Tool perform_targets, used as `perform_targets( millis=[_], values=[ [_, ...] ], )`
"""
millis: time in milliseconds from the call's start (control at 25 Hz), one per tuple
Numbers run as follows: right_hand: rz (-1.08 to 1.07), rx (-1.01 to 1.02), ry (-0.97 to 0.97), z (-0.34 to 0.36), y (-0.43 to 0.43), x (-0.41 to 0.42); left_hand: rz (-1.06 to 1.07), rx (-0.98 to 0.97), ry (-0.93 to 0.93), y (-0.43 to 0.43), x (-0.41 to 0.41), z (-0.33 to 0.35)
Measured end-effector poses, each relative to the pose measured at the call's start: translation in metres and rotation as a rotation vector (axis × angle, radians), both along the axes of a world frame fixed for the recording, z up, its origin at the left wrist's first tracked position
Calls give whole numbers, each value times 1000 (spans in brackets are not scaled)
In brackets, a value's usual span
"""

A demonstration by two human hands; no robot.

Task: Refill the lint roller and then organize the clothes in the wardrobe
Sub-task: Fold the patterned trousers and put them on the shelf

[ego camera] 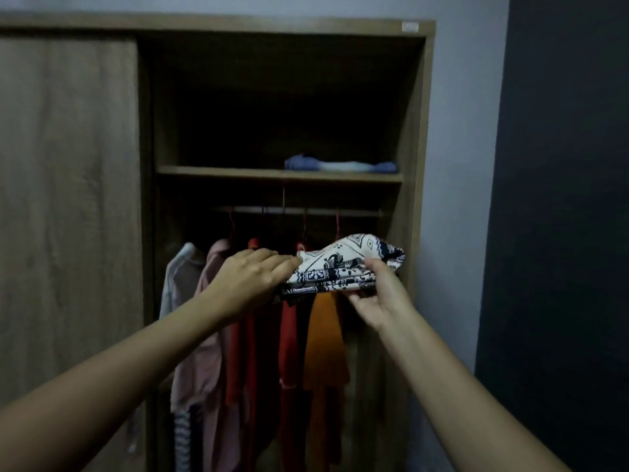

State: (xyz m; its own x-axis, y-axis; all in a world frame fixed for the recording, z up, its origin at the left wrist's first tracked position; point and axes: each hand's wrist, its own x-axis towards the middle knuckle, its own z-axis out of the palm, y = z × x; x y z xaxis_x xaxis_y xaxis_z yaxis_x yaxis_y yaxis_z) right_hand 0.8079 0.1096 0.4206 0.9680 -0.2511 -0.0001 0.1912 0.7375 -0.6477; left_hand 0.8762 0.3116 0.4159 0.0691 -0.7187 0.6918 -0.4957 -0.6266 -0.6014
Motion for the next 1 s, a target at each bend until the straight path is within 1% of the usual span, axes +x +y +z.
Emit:
perform_targets(
  millis=[120,320,480,600,680,760,840,880,920,1000],
  values=[
    [19,-29,-200,71,2,14,23,-43,-196,3,18,78],
    [9,-106,-420,151,8,57,29,-91,-467,6,64,175],
    [-73,-163,-521,192,1,115,50,-113,-553,-6,124,218],
    [-107,-175,-526,210,-15,161,62,-107,-548,-22,174,237],
    [-156,-170,-495,217,-27,195,66,-93,-483,-36,203,243],
    [-219,-155,-418,218,-39,224,97,-70,-289,-53,226,241],
    [-295,-197,-331,213,-48,245,144,-15,-72,-61,240,238],
    [-332,-228,-307,214,-52,251,150,2,-23,-60,242,241],
    [-366,-251,-298,216,-55,255,143,-3,-18,-60,243,247],
    [-415,-282,-298,230,-61,259,153,-27,-108,-61,248,261]
  ],
)
